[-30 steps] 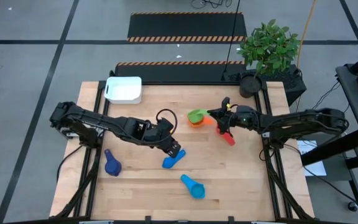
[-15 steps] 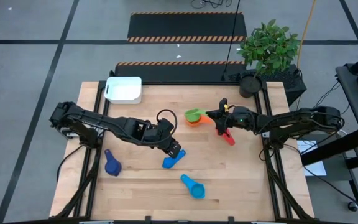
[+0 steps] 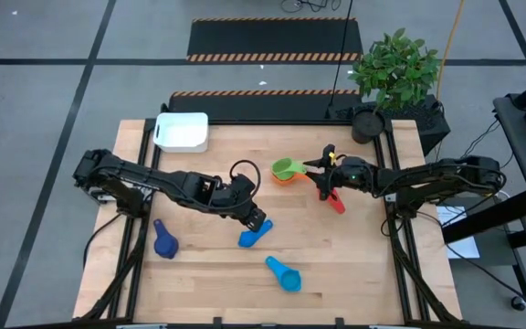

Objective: Nest measuring cups in basket
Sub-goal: Stack the green measuring cup into the orange measuring cup

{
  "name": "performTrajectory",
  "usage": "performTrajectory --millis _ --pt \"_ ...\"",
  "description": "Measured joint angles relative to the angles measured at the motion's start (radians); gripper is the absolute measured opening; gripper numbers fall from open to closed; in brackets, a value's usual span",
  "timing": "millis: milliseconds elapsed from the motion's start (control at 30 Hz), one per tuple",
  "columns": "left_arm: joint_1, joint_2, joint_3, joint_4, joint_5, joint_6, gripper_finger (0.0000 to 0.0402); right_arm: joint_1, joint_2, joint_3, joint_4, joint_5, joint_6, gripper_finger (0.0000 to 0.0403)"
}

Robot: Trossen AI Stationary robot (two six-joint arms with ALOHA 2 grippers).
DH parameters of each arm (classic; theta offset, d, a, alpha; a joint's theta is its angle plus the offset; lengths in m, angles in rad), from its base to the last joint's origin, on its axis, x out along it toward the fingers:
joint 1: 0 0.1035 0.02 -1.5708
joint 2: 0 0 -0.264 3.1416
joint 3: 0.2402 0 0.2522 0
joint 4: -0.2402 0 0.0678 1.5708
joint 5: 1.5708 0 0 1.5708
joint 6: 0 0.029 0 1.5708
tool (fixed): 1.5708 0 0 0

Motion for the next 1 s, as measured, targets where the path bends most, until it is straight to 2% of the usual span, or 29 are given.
performTrajectory --millis 233,533,800,1000 --pt "0.003 0.0 0.0 -0.004 0.031 -0.004 0.0092 0.0 0.0 0.0 -0.046 0.0 0.273 0.0196" --pt "0.017 0.0 0.0 -0.045 0.062 -0.02 0.0092 0.0 -0.007 0.0 -0.124 0.001 0.547 0.0218" --pt "0.018 0.0 0.0 -0.044 0.062 -0.015 0.0092 0.0 -0.05 0.0 -0.259 0.002 0.712 0.023" --pt "0.018 0.0 0.0 -0.044 0.062 0.004 0.0093 0.0 -0.119 0.0 -0.335 0.008 0.744 0.0251"
